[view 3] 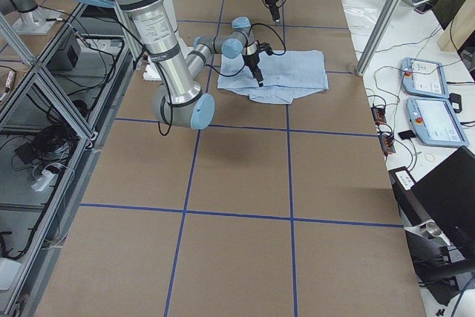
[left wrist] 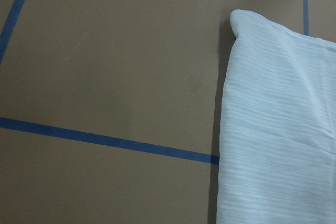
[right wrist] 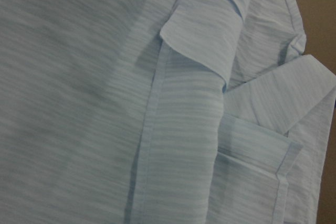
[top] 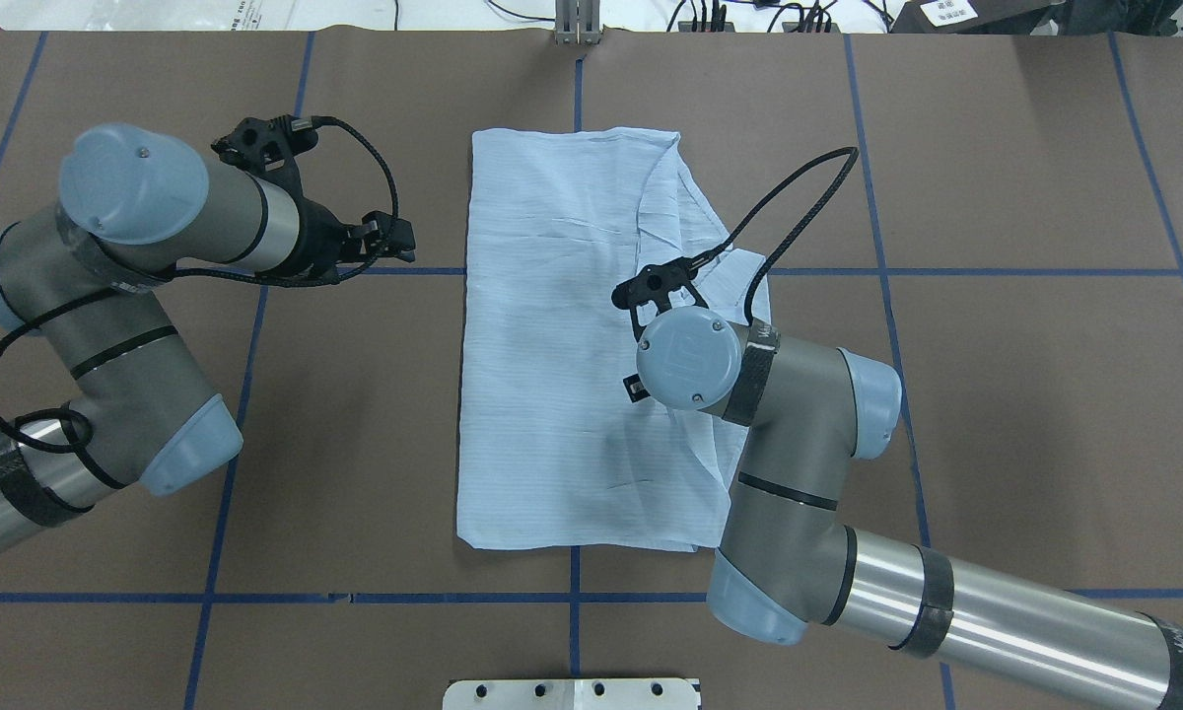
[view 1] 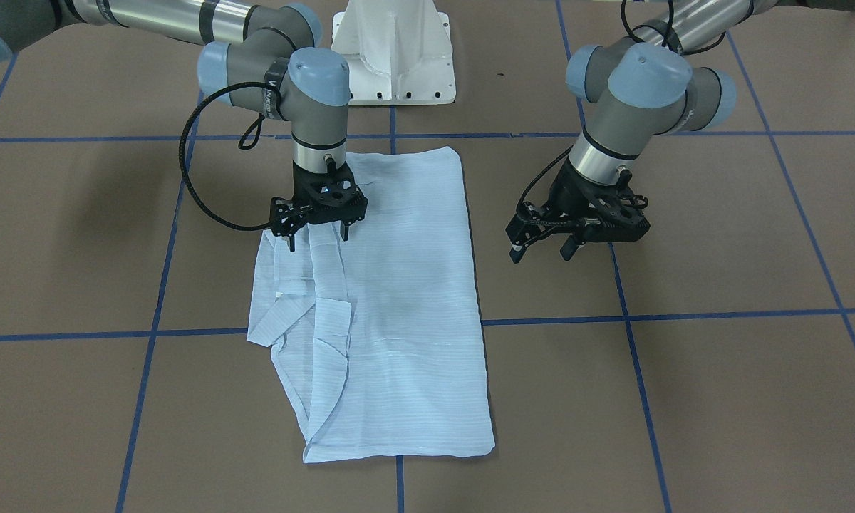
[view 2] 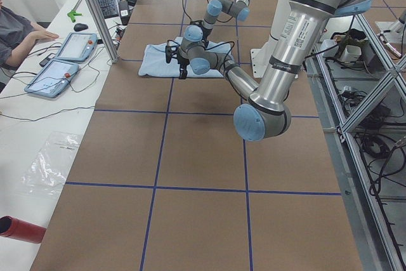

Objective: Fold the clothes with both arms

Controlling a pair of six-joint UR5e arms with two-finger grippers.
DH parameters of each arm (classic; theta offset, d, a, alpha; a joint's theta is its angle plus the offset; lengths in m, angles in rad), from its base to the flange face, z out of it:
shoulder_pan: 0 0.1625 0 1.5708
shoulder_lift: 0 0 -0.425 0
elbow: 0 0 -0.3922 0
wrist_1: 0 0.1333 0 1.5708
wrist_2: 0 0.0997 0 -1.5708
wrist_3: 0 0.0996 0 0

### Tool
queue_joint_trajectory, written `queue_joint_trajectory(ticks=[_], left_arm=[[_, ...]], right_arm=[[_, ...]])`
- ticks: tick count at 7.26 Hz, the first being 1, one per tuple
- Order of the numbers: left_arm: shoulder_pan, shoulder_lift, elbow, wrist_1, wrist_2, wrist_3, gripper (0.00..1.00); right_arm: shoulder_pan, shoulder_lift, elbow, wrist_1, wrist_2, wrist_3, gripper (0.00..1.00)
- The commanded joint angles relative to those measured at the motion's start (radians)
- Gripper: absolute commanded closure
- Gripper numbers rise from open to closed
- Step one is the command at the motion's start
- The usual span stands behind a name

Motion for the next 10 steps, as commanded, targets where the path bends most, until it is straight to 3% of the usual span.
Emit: queue_joint_trajectory(ticks=[1, 4, 7, 9, 10], left_arm=[[0.001, -0.008, 0.002, -0.001, 0.0, 0.0, 0.0], [0.006, -0.011, 0.002, -0.001, 0.0, 0.0, 0.0], [0.007, -0.02, 0.0, -0.001, 0.0, -0.003, 0.0], [0.015, -0.029, -0.003, 0.001, -0.002, -0.032, 0.0], [0.021, -0.038, -0.009, 0.006, -0.002, -0.038, 0.0]], right_arm=[[-0.001, -0.004, -0.014, -0.001, 0.006, -0.009, 0.0], [0.011, -0.01, -0.014, -0.001, 0.017, -0.021, 0.0], [0.106, -0.092, 0.006, 0.003, 0.066, -0.133, 0.0], [0.202, -0.232, 0.154, 0.002, 0.159, -0.26, 0.0], [0.224, -0.244, 0.187, 0.002, 0.178, -0.27, 0.0]])
